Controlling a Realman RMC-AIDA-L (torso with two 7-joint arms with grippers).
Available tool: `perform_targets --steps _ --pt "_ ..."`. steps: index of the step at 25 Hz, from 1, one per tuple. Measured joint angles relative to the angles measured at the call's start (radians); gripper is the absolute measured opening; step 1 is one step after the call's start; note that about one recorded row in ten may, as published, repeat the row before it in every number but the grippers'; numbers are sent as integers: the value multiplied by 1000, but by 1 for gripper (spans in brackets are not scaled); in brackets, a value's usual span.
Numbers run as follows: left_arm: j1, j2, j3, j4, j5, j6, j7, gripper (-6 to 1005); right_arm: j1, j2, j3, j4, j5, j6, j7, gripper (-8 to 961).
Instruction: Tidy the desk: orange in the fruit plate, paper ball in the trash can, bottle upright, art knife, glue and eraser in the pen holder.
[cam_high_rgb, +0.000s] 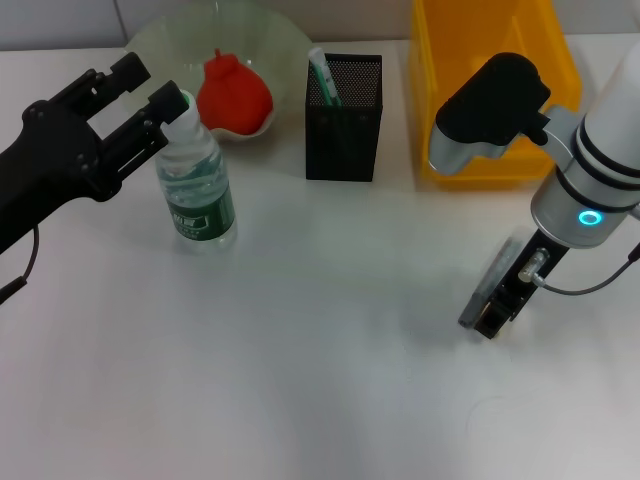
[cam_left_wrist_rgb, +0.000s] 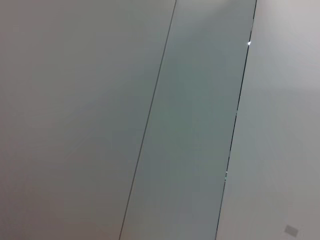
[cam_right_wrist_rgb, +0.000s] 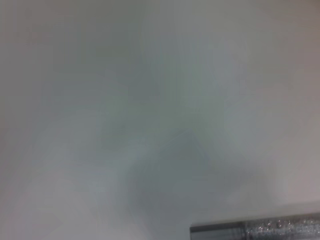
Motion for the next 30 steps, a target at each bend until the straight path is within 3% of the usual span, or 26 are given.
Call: perform_targets --steps 7,12,19,27,29,30 --pt "-4 0 0 -2 0 -2 2 594 10 0 -1 18 1 6 3 551" --pt "-3 0 -2 -2 0 -2 3 594 10 0 0 20 4 7 4 403" --pt "-1 0 -2 1 0 -2 3 594 11 -1 26 16 6 -17 10 405" --pt "-1 0 -2 7 0 -1 -2 594 -10 -7 336 -94 11 -168 -53 402" --pt "-2 0 -2 7 0 0 -2 594 -14 -8 455 -123 25 -184 -96 401" --pt "-3 0 -2 7 1 0 -2 594 -15 -10 594 -123 97 -181 -157 401"
